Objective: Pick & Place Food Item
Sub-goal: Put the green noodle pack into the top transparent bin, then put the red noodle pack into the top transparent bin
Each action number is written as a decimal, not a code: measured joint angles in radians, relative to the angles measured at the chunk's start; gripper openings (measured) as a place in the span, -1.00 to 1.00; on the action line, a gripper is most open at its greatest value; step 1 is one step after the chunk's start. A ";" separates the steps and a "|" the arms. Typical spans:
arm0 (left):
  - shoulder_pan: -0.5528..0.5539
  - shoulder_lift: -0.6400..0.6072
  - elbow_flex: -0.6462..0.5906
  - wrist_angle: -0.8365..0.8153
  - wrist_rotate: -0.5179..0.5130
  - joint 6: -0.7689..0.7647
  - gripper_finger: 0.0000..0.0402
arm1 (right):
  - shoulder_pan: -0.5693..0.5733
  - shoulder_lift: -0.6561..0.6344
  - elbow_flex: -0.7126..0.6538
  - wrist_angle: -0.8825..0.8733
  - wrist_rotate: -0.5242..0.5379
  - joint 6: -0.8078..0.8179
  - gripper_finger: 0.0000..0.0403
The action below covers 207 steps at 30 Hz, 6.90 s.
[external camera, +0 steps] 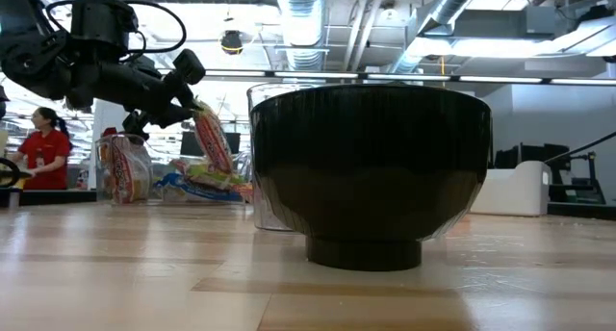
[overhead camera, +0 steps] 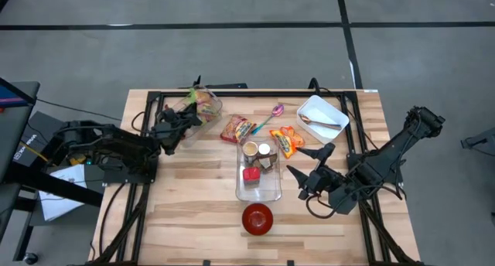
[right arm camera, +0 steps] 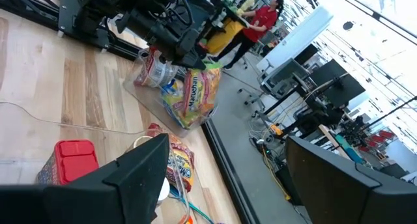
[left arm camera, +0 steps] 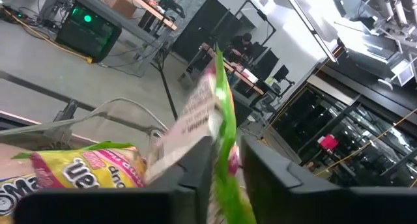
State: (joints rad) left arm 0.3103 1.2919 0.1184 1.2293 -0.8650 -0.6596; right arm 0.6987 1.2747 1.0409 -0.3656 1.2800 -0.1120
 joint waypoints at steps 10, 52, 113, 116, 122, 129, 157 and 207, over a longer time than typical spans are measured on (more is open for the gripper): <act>-0.002 -0.001 0.000 0.072 -0.010 0.118 -0.03 | 0.000 0.000 0.000 0.000 0.000 0.000 0.49; 0.126 -0.001 0.206 -0.568 0.182 0.239 -1.00 | 0.000 0.000 0.000 0.000 0.000 0.000 0.49; 0.179 0.000 0.209 -0.504 0.303 0.297 -0.93 | -0.029 0.000 0.000 -0.022 -0.017 -0.001 0.49; 0.143 -0.011 0.209 -0.457 0.263 0.364 -0.83 | -0.013 0.000 0.000 -0.023 0.012 -0.001 0.49; 0.020 -0.099 0.209 -0.338 0.228 0.558 -0.59 | 0.002 0.000 0.000 -0.023 0.029 0.007 0.49; -0.169 -0.289 0.210 -0.327 0.592 0.759 -0.41 | 0.000 0.000 0.000 -0.079 0.017 0.055 0.49; -0.397 0.245 0.326 -0.758 0.260 1.313 -0.08 | -0.008 -0.028 0.001 -0.150 0.000 0.131 0.49; -0.211 0.480 0.418 -0.580 0.372 1.496 -0.05 | -0.013 -0.028 0.000 -0.159 -0.050 0.131 0.49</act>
State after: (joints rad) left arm 0.0997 1.7717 0.5369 0.6497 -0.4927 0.8365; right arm 0.6857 1.2469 1.0409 -0.5251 1.2305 0.0191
